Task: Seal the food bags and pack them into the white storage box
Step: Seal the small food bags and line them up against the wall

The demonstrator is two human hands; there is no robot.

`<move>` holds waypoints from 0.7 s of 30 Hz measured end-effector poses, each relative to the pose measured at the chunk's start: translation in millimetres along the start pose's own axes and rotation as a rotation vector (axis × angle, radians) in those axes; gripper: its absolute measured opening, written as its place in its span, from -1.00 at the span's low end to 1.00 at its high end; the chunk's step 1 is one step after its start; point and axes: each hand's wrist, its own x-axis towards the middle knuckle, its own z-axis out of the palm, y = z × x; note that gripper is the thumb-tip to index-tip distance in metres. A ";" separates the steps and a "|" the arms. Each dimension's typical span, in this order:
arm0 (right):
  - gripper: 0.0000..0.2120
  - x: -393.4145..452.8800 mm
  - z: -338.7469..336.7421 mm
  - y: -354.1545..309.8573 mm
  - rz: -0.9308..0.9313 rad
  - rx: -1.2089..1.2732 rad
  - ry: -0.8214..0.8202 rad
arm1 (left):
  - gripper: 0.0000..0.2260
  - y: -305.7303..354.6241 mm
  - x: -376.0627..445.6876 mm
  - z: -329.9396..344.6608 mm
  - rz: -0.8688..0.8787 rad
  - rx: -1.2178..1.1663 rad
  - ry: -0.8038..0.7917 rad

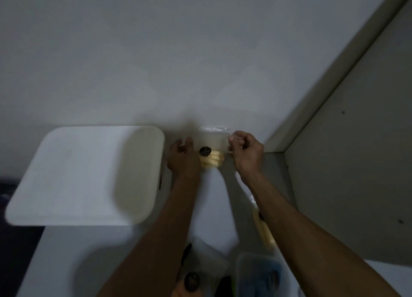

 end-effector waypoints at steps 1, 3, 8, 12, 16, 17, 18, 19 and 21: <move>-0.86 -5.1 -2.5 0.3 0.006 0.007 0.000 | -0.66 2.3 -6.4 -5.5 0.018 0.030 -0.008; -0.87 -17.8 -9.6 3.0 0.010 -0.005 0.004 | -0.67 7.2 -20.7 -18.3 0.055 0.068 -0.047; -0.89 -74.9 -36.8 -4.7 0.035 -0.039 -0.040 | -0.78 12.1 -62.0 -62.6 0.104 0.076 -0.240; -0.88 -130.3 -63.4 -7.2 0.039 -0.137 -0.085 | -0.94 13.0 -97.6 -113.4 0.212 0.118 -0.346; -0.90 -184.9 -69.8 5.5 0.016 -0.231 -0.154 | -0.93 -10.4 -117.8 -182.7 0.280 0.202 -0.401; -0.91 -197.8 -66.5 9.8 0.003 -0.262 -0.179 | -0.91 -20.3 -119.7 -200.6 0.273 0.221 -0.379; -0.91 -208.9 -61.1 15.1 -0.009 -0.298 -0.203 | -0.92 -31.1 -120.4 -217.4 0.247 0.237 -0.340; -0.91 -220.1 -54.5 20.8 -0.023 -0.332 -0.233 | -0.93 -42.1 -120.7 -234.4 0.217 0.250 -0.290; -0.88 -238.3 -38.9 32.0 -0.031 -0.390 -0.297 | -0.95 -62.4 -118.6 -262.2 0.160 0.295 -0.172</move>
